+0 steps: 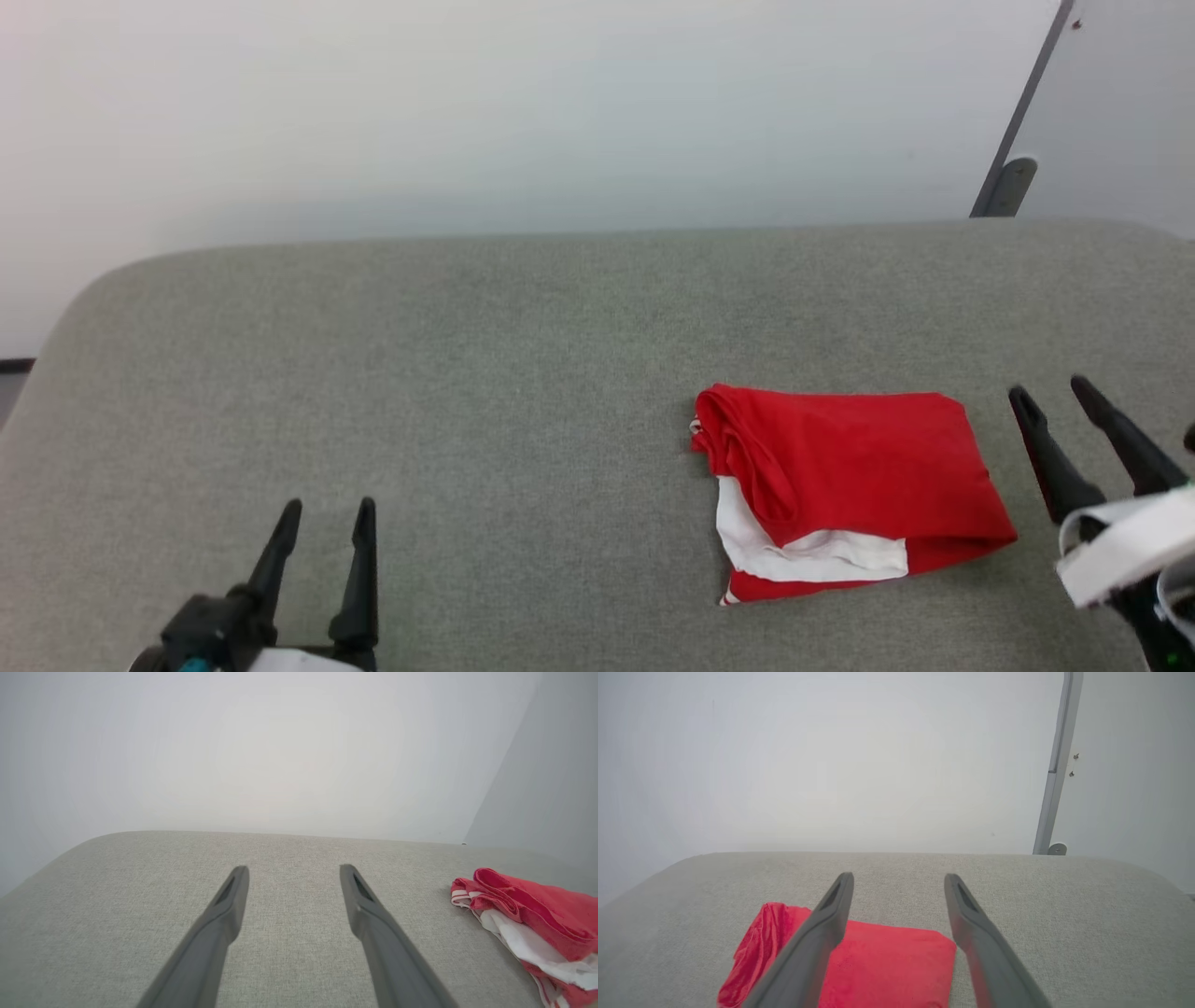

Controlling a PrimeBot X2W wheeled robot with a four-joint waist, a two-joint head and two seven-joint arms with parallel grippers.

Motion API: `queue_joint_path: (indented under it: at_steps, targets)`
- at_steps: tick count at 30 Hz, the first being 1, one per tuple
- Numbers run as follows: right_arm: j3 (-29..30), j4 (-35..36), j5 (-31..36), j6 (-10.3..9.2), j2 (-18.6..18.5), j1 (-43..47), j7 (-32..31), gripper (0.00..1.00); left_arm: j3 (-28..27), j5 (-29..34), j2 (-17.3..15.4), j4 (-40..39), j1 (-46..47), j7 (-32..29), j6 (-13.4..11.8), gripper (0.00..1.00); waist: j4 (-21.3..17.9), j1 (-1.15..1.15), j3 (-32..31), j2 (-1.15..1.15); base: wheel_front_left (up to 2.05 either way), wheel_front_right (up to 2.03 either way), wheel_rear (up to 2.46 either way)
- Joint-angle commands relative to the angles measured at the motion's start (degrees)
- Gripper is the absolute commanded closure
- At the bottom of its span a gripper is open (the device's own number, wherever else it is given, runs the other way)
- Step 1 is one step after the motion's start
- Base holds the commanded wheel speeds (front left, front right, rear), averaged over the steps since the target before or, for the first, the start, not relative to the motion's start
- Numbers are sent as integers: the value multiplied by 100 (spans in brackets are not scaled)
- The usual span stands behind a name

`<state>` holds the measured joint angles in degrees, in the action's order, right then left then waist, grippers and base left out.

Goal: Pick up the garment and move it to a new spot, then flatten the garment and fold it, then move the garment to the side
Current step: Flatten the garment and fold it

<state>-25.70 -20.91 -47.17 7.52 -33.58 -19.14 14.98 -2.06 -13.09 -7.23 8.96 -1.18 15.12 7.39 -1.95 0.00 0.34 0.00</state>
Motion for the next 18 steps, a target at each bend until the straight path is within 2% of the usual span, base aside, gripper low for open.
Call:
queue_joint_path:
  at_steps: [1,7,18]
  targets:
    - [222,82,156,-7,79,231,21,0,-3,-10,-13,-43,-137,0,10,0,-19,0,-119,0,0,0,0]
    - [908,461,654,-7,275,951,23,0,-99,-26,-5,-288,-503,0,10,0,-21,0,-244,0,0,0,0]
    - [1814,981,1059,-7,476,1881,24,0,-188,-9,-79,-808,-1116,0,11,0,55,0,-358,0,0,0,0]
